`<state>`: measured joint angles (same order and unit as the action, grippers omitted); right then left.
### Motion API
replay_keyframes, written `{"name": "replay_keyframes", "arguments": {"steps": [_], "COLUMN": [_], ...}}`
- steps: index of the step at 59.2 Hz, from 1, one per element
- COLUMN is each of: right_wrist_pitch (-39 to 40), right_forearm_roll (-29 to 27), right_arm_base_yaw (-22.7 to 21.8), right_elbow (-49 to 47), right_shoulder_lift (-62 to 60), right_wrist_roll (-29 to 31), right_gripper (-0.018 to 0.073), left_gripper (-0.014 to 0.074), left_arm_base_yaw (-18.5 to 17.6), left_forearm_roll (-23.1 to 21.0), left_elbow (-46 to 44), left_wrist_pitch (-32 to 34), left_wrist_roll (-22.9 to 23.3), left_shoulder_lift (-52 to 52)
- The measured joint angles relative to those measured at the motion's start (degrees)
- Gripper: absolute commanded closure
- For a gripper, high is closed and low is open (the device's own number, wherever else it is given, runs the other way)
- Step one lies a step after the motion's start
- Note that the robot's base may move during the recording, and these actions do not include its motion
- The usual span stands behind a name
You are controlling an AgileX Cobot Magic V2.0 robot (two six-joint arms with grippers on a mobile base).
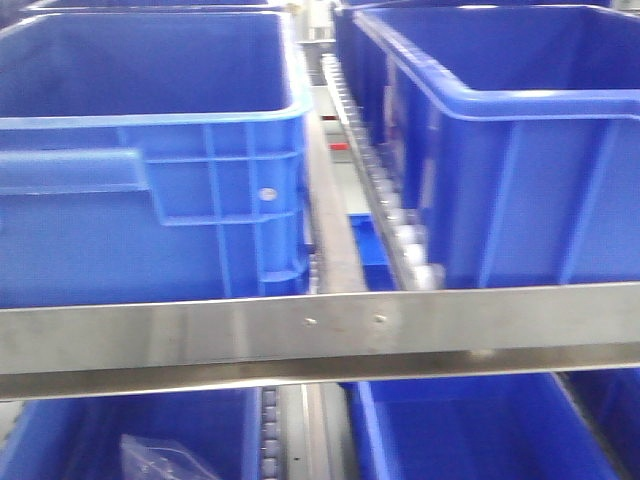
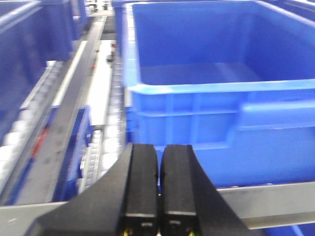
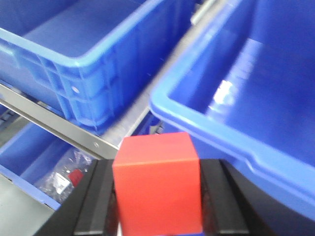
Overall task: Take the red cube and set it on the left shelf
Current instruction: 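Drive the base up to the shelf rack of blue bins, then lower the red cube into a blue bin on the shelf and open the right gripper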
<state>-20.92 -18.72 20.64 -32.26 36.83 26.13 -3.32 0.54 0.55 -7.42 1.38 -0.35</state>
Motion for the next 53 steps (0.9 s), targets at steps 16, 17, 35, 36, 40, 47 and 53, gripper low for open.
{"name": "replay_keyframes", "arguments": {"steps": [16, 17, 35, 36, 40, 47, 53], "right_wrist_pitch": [0.0, 0.0, 0.0, 0.0, 0.0, 0.0, 0.0], "right_forearm_roll": [0.0, 0.0, 0.0, 0.0, 0.0, 0.0, 0.0], "right_arm_base_yaw": [0.0, 0.0, 0.0, 0.0, 0.0, 0.0, 0.0], "right_elbow": [0.0, 0.0, 0.0, 0.0, 0.0, 0.0, 0.0], "right_shoulder_lift": [0.0, 0.0, 0.0, 0.0, 0.0, 0.0, 0.0], "right_wrist_roll": [0.0, 0.0, 0.0, 0.0, 0.0, 0.0, 0.0], "right_gripper": [0.0504, 0.0504, 0.0504, 0.0504, 0.0504, 0.0504, 0.0504], "left_gripper": [0.0495, 0.0495, 0.0495, 0.0495, 0.0495, 0.0495, 0.0495], "left_arm_base_yaw": [0.0, 0.0, 0.0, 0.0, 0.0, 0.0, 0.0], "left_forearm_roll": [0.0, 0.0, 0.0, 0.0, 0.0, 0.0, 0.0], "left_elbow": [0.0, 0.0, 0.0, 0.0, 0.0, 0.0, 0.0], "left_wrist_pitch": [0.0, 0.0, 0.0, 0.0, 0.0, 0.0, 0.0], "left_wrist_roll": [0.0, 0.0, 0.0, 0.0, 0.0, 0.0, 0.0], "left_shoulder_lift": [0.0, 0.0, 0.0, 0.0, 0.0, 0.0, 0.0]}}
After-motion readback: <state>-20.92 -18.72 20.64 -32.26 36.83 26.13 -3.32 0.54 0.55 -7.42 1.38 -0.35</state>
